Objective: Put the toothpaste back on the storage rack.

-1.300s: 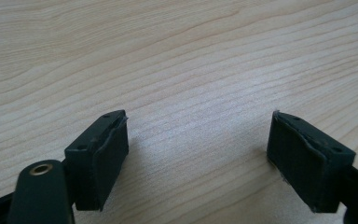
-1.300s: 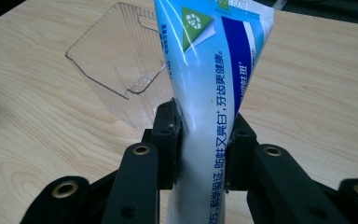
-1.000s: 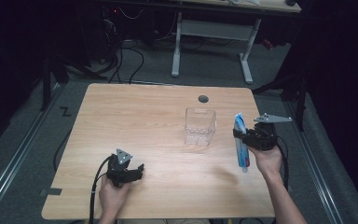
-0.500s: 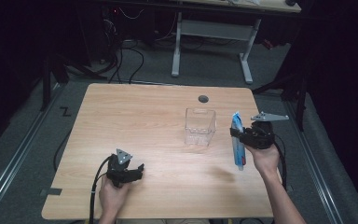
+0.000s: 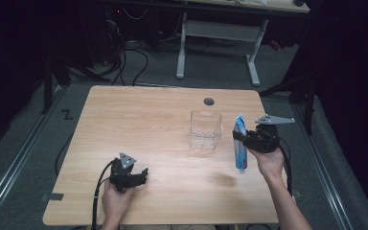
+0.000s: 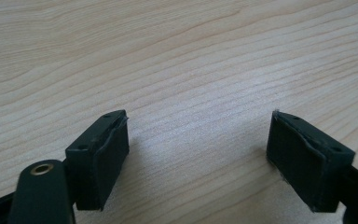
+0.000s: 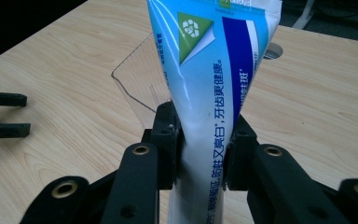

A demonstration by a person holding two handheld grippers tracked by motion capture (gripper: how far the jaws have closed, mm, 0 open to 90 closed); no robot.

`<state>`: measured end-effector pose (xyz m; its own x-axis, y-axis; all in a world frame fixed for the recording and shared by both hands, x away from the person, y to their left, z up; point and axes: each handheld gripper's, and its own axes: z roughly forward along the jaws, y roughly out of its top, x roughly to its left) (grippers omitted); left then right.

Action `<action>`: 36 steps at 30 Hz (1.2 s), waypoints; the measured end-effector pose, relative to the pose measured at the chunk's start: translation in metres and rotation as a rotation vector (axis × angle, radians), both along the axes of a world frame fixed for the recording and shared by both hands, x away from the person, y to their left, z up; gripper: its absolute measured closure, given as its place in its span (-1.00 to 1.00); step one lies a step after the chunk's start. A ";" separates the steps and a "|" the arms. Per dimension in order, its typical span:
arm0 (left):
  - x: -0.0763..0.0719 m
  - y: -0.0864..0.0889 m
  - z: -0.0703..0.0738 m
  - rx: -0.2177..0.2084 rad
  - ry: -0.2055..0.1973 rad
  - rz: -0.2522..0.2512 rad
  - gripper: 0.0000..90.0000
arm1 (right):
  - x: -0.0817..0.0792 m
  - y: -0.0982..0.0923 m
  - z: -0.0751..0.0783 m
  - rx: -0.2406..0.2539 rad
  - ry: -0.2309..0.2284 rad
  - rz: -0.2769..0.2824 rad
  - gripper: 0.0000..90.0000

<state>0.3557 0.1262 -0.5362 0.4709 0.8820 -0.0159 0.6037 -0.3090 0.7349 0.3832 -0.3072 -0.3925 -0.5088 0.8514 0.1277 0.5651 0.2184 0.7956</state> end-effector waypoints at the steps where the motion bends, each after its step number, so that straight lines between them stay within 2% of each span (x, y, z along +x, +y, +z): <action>1: 0.000 0.000 0.000 0.000 0.000 0.000 -0.53 | 0.000 0.001 0.001 -0.002 -0.002 0.002 0.58; 14: 0.000 0.000 0.000 0.000 0.000 0.000 -0.53 | 0.005 0.008 0.013 0.008 -0.024 0.024 0.58; 21: 0.000 0.000 0.000 0.000 0.000 0.000 -0.53 | 0.009 0.013 0.014 0.013 -0.016 0.031 0.58; 36: 0.000 0.000 0.000 -0.001 0.000 0.000 -0.53 | 0.015 0.021 0.025 0.023 -0.035 0.057 0.58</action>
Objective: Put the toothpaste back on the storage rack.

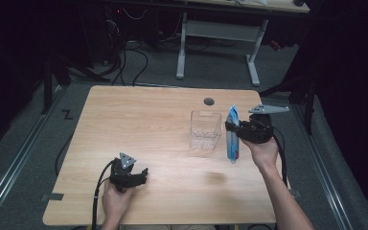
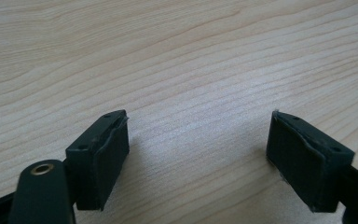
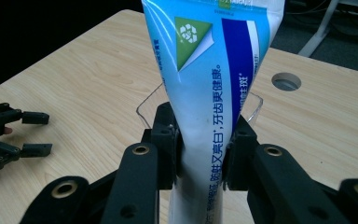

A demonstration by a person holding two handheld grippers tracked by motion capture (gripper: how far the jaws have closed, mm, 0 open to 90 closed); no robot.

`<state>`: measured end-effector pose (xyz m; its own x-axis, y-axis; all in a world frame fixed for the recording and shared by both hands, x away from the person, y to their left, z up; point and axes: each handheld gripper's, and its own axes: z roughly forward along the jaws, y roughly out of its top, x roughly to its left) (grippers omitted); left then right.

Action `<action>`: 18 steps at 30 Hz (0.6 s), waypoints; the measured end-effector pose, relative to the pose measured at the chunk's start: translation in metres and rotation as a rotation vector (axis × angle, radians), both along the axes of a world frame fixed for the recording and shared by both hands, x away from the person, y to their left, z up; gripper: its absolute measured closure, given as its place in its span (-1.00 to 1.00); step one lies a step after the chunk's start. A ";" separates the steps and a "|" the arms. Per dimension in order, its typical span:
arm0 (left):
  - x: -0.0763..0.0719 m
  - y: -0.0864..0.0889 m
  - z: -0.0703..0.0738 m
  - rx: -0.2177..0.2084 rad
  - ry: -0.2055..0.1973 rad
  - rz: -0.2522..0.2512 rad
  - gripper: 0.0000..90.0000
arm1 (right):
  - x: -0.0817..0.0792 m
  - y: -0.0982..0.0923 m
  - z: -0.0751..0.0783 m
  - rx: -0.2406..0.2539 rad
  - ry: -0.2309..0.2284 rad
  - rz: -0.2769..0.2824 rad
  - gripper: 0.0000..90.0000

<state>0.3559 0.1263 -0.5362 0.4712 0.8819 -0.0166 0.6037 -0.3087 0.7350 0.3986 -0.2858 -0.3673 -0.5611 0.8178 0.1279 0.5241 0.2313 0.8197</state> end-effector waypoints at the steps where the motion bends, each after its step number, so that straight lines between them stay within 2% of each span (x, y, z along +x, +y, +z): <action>1: 0.000 0.000 0.000 0.000 0.000 0.000 -0.53 | 0.001 0.001 0.001 -0.003 -0.001 0.001 0.58; 14: 0.000 0.000 0.000 0.000 0.000 -0.001 -0.53 | 0.008 0.013 0.012 0.005 -0.028 0.019 0.58; 18: 0.000 0.000 0.000 0.000 0.000 -0.001 -0.53 | 0.013 0.020 0.017 -0.009 -0.031 0.031 0.58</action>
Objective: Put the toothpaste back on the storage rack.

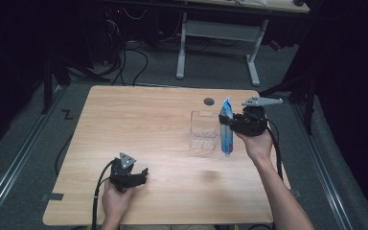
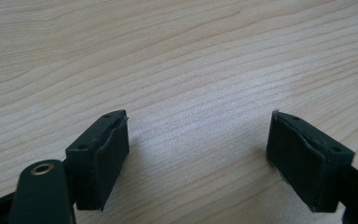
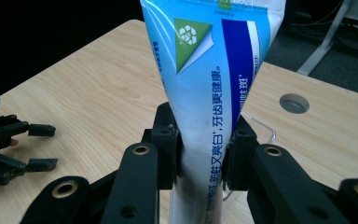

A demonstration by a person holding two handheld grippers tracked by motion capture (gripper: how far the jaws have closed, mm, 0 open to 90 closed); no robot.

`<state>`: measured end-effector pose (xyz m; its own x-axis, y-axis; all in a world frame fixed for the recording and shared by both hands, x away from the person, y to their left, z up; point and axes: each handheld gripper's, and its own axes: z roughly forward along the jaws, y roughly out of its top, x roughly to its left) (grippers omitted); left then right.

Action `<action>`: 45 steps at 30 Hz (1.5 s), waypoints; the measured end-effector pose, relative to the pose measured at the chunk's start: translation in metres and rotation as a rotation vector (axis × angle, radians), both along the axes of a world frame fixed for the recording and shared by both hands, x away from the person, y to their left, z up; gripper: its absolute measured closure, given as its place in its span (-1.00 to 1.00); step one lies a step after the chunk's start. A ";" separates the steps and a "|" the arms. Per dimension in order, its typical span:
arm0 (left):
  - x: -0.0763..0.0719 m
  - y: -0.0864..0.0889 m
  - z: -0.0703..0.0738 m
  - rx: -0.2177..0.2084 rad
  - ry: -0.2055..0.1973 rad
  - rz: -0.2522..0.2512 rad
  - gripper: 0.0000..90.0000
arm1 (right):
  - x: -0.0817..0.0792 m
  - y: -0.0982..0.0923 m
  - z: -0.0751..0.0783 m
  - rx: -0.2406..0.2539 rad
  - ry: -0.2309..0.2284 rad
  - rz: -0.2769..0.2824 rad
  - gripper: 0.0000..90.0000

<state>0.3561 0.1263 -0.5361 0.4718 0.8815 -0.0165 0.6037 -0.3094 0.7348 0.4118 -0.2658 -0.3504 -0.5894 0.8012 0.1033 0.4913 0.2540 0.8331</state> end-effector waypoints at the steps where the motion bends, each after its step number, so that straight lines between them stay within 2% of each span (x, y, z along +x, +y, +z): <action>1: 0.000 0.000 0.000 0.000 0.000 0.000 -0.53 | 0.000 0.001 0.001 0.001 0.000 -0.001 0.58; 23: 0.000 0.000 0.000 0.001 0.002 -0.001 -0.52 | 0.027 0.026 0.026 -0.001 -0.032 0.024 0.58; 35: 0.000 0.000 0.000 0.001 0.001 -0.001 -0.52 | 0.044 0.033 0.027 -0.004 -0.034 -0.014 0.58; 45: 0.000 0.000 0.000 0.001 0.002 -0.001 -0.52 | 0.054 0.032 0.020 0.002 -0.028 -0.052 0.57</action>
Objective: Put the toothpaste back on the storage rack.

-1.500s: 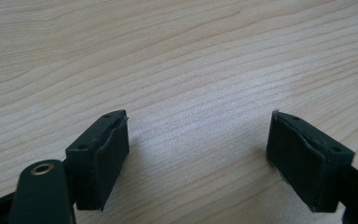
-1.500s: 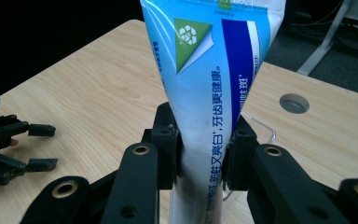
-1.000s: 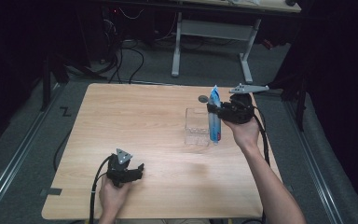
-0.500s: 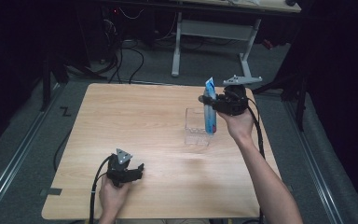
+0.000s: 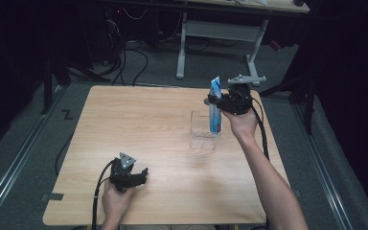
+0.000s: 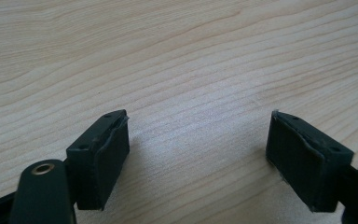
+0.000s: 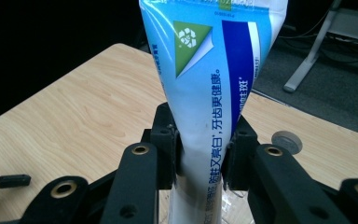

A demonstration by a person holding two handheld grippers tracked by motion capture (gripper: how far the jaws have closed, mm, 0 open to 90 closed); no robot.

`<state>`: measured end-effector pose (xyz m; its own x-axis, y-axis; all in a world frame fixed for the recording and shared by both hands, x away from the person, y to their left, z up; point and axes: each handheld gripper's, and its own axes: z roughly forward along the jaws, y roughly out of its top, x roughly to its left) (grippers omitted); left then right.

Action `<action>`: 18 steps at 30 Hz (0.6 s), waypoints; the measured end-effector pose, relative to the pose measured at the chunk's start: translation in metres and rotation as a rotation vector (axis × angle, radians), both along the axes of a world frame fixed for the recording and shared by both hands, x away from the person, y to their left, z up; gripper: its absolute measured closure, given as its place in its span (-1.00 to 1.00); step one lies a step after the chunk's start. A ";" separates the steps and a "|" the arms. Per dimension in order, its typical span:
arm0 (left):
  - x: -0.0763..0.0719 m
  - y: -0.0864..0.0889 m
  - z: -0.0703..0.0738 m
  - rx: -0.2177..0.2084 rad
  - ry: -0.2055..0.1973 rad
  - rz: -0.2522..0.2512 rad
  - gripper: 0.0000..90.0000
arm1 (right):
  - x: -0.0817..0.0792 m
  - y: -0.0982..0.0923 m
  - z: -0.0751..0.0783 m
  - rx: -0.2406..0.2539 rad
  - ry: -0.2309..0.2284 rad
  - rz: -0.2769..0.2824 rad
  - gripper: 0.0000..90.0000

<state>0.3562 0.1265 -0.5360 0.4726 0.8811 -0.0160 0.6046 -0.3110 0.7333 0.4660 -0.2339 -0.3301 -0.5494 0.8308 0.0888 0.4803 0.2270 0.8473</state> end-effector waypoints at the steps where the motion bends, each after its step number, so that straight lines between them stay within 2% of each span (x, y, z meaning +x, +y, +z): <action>1: 0.000 0.000 0.000 0.000 0.000 0.000 -0.52 | 0.001 0.000 -0.001 0.006 -0.001 -0.001 0.57; 9: 0.000 0.000 0.000 0.001 0.000 -0.001 -0.52 | 0.005 -0.001 -0.004 0.003 -0.006 -0.025 0.56; 18: 0.000 0.000 0.000 0.000 0.000 0.000 -0.52 | 0.009 0.002 -0.009 -0.029 0.002 -0.031 0.55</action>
<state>0.3562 0.1266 -0.5360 0.4729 0.8809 -0.0158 0.6046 -0.3115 0.7331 0.4745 -0.2321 -0.3389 -0.5233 0.8497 0.0651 0.4889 0.2368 0.8396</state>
